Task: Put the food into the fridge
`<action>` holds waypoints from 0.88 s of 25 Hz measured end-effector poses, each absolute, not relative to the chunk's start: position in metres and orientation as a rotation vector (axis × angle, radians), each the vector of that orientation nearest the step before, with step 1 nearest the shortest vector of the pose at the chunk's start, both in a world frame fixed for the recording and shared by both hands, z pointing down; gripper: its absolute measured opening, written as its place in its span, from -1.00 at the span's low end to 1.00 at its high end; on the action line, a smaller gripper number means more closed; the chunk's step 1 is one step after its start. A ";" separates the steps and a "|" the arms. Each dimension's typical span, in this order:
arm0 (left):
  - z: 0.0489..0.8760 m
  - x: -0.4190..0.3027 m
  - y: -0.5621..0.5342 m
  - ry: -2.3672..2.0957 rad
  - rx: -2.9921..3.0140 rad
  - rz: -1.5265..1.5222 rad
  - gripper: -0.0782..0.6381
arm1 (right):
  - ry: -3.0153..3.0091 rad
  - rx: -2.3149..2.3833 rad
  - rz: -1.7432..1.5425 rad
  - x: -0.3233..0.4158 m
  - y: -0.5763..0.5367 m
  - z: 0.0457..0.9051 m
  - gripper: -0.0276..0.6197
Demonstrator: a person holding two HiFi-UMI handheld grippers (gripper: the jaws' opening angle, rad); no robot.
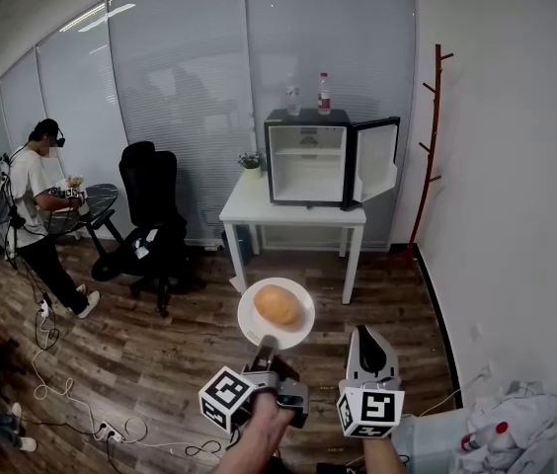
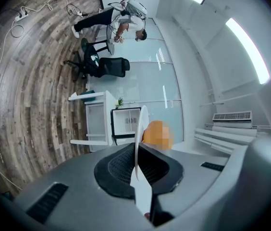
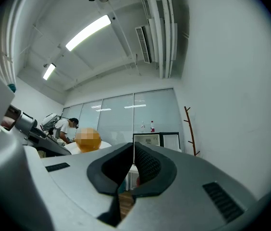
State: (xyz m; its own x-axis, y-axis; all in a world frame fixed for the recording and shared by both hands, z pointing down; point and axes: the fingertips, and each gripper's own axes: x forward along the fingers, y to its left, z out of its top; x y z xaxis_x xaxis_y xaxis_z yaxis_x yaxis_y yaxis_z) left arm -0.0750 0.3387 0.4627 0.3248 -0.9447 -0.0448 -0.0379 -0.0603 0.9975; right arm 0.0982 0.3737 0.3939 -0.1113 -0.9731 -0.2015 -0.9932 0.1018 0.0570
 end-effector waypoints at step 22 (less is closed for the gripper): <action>0.469 -0.110 0.163 -0.905 1.399 -0.960 -0.69 | 2.227 -2.077 0.305 0.053 0.200 0.390 -0.83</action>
